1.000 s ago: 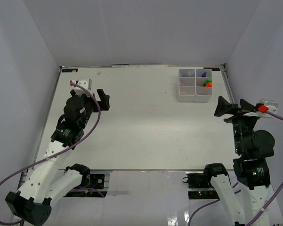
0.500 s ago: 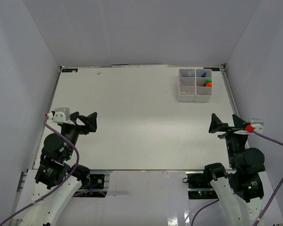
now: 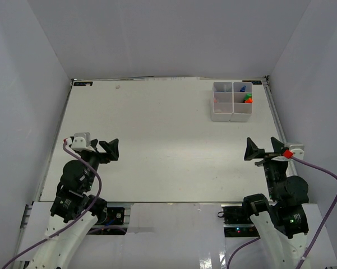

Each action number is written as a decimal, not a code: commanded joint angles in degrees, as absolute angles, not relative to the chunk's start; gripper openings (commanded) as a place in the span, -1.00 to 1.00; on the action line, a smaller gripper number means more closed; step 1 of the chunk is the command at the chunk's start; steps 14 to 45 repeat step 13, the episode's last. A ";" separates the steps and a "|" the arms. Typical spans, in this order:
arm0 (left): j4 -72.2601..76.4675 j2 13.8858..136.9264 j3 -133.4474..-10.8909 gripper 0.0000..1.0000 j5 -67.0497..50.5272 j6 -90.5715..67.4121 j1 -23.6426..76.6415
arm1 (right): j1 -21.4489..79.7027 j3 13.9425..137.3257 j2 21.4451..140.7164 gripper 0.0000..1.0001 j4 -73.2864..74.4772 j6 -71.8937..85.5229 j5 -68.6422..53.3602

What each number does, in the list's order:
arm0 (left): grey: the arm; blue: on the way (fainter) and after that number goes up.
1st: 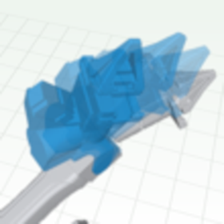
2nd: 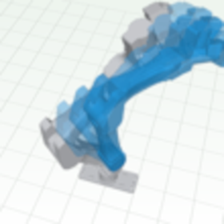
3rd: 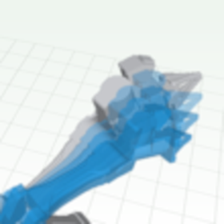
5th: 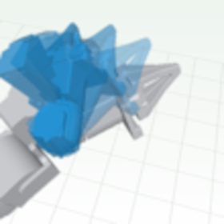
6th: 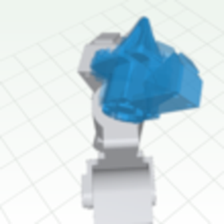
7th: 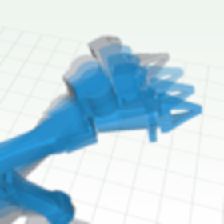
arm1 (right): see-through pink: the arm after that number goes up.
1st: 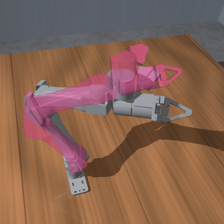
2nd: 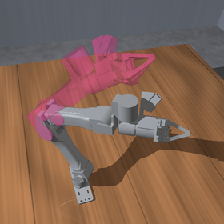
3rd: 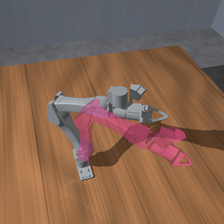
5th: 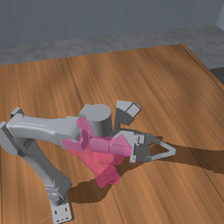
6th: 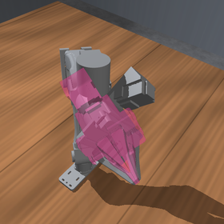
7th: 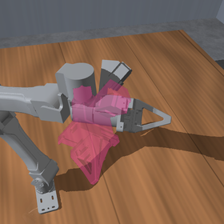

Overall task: Sort the stationery into containers
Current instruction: Reset both arms

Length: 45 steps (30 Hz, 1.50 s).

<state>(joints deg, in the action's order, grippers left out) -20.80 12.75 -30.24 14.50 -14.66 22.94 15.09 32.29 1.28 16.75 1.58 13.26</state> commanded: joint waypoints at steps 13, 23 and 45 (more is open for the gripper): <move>-18.46 14.24 -28.65 0.96 16.35 -13.62 22.68 | 15.38 30.76 3.25 0.80 11.34 0.97 12.30; -18.46 14.24 -28.65 0.96 16.35 -13.62 22.68 | 15.38 30.76 3.25 0.80 11.34 0.97 12.30; -18.46 14.24 -28.65 0.96 16.35 -13.62 22.68 | 15.38 30.76 3.25 0.80 11.34 0.97 12.30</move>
